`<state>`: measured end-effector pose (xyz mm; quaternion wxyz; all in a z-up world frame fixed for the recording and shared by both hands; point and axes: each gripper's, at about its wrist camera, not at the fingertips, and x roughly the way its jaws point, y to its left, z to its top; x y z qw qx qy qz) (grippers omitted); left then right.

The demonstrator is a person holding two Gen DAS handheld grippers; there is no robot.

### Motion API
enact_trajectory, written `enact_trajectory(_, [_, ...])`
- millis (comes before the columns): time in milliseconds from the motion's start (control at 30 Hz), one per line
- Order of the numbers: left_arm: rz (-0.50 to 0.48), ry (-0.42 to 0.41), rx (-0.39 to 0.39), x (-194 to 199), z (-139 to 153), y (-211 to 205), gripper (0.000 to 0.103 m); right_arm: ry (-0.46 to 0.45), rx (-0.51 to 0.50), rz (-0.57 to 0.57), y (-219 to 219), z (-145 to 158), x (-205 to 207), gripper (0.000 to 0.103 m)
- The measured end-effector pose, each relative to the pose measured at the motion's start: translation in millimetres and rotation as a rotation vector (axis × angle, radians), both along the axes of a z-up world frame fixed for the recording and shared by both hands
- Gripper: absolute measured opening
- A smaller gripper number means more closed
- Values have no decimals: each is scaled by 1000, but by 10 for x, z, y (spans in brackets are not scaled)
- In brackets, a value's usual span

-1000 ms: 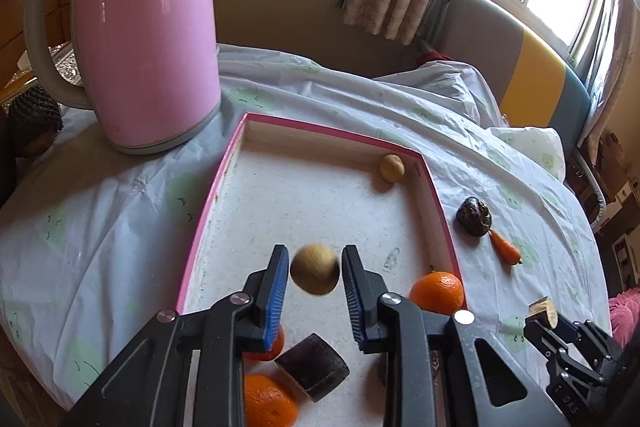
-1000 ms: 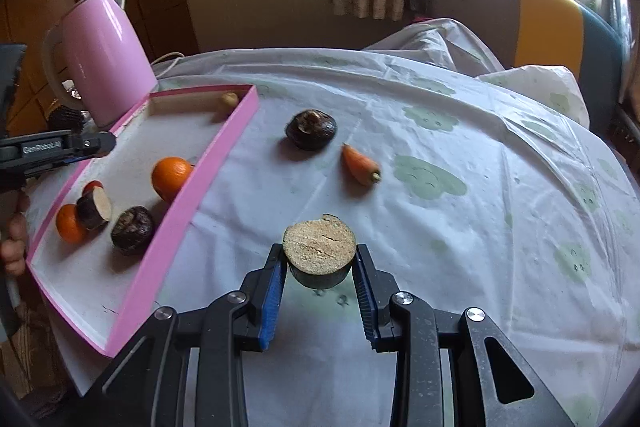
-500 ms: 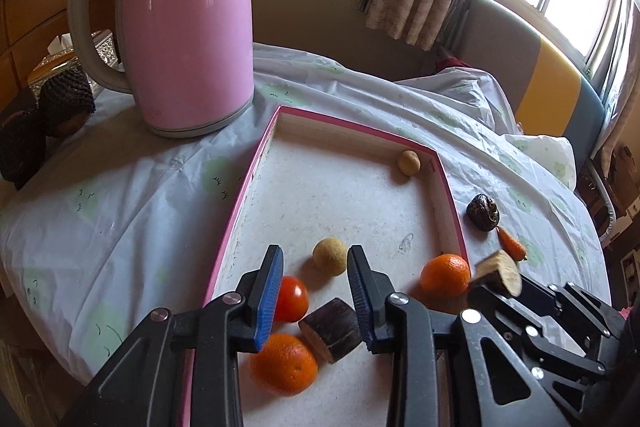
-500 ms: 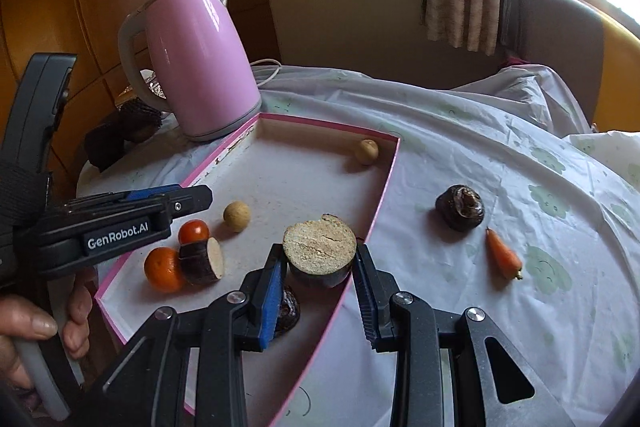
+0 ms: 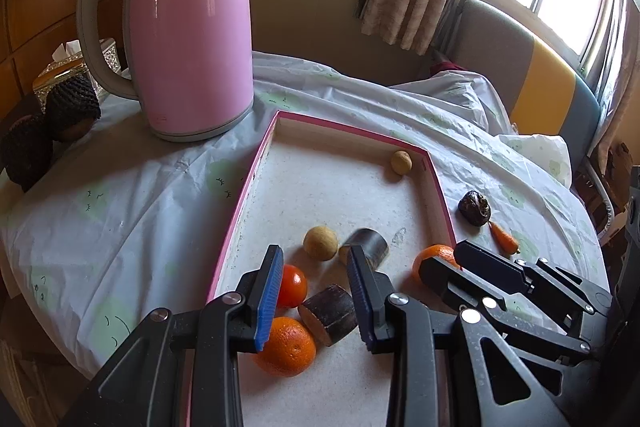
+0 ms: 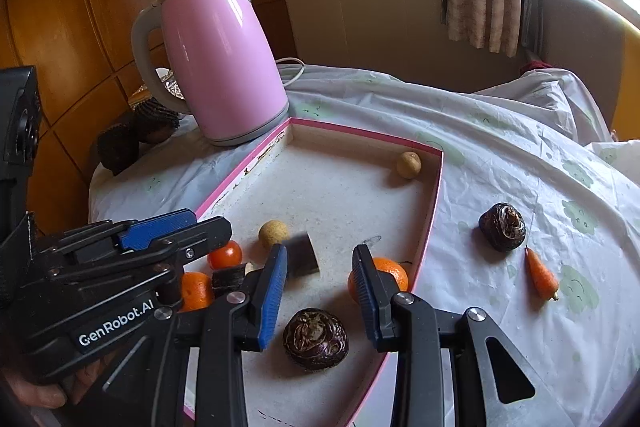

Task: Organize fruits
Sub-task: 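Lower the taro slice into the tray and open the right tool, then withdraw both tools from the tray toward the remaining produce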

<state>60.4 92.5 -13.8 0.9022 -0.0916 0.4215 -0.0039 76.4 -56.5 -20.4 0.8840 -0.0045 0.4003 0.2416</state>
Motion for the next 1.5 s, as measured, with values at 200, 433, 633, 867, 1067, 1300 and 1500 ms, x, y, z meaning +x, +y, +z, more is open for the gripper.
enact_trajectory(200, [-13, -2, 3, -44, 6, -50, 33, 2, 2, -26, -83, -19, -85, 35])
enact_trajectory(433, [-49, -7, 13, -82, 23, -183, 33, 12, 16, -84, -300, -54, -142, 35])
enact_trajectory(633, [-92, -7, 24, -102, 33, -339, 33, 17, 24, -133, -503, -70, -169, 35])
enact_trajectory(867, [-144, -4, 36, -116, 27, -531, 33, 27, 28, -188, -745, -109, -183, 35])
enact_trajectory(1067, [-188, -2, 50, -112, 22, -698, 33, 32, 32, -235, -958, -150, -176, 38])
enact_trajectory(1300, [-237, -2, 66, -85, 20, -893, 33, 37, 26, -290, -1218, -194, -135, 38])
enact_trajectory(1500, [-281, -6, 79, -47, 28, -1071, 33, 40, 17, -338, -1462, -229, -84, 38])
